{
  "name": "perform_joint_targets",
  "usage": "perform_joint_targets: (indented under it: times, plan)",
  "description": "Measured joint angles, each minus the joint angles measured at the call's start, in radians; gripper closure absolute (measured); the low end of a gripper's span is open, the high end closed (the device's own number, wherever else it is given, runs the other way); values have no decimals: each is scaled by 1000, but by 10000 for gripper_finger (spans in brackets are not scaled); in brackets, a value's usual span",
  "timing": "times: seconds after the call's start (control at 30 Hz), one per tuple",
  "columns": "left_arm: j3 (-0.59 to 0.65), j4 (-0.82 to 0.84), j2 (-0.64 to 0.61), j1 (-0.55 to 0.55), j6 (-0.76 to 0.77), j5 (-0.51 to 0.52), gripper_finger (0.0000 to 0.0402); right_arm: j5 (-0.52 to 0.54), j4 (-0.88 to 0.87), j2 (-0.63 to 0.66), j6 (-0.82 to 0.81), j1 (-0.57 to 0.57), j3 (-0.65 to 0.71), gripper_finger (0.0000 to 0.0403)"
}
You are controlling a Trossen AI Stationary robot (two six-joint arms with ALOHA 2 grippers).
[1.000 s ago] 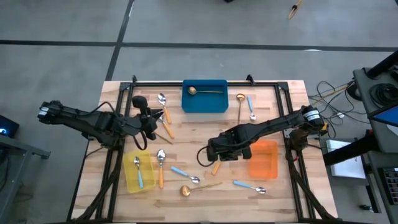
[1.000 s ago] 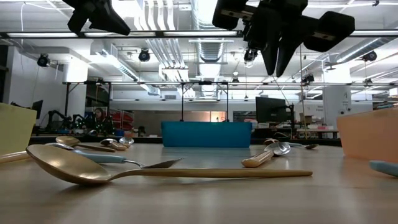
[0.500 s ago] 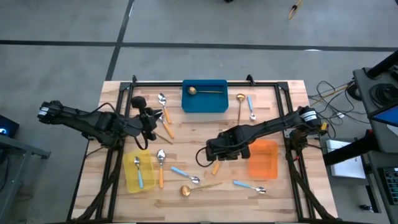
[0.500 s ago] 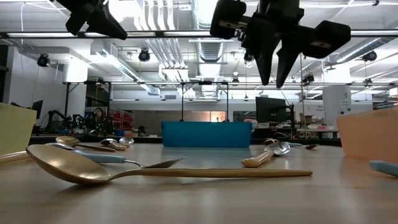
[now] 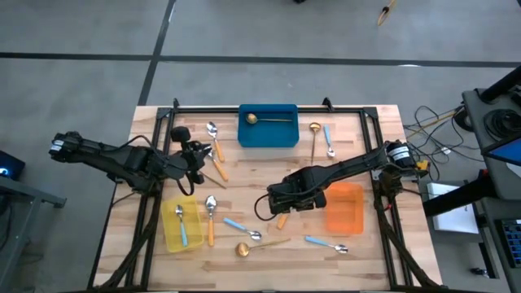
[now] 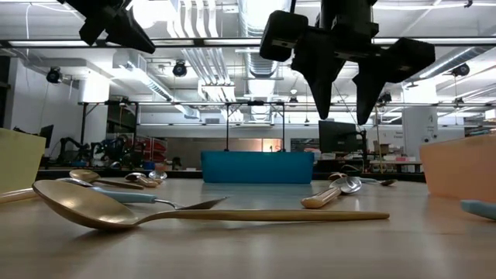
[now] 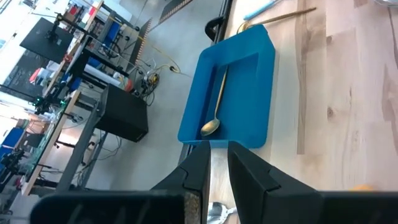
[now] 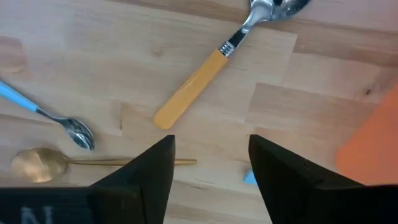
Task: Sort silverware by color (type)
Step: Put the orange spoon into the orange bin
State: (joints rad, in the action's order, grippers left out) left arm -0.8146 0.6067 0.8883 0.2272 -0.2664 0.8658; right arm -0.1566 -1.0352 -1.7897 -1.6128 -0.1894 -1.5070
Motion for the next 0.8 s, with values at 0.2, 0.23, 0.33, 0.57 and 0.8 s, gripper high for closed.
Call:
perform_joint_targets:
  times: [0.2, 0.23, 0.33, 0.57, 0.8]
  plan:
    - [0, 1, 0, 0, 7, 0, 364, 21, -1, 0, -52, 0, 0, 208]
    - [0, 1, 0, 0, 7, 0, 364, 28, -1, -1, -65, 0, 0, 208]
    - [0, 2, 0, 0, 7, 0, 364, 43, -1, -12, -84, 0, 0, 209]
    - [0, 43, 0, 0, 32, 0, 364, 54, 4, -83, -71, 17, 0, 209]
    - [0, 55, 0, 0, 44, 0, 364, 55, 7, -161, 1, 41, 0, 209]
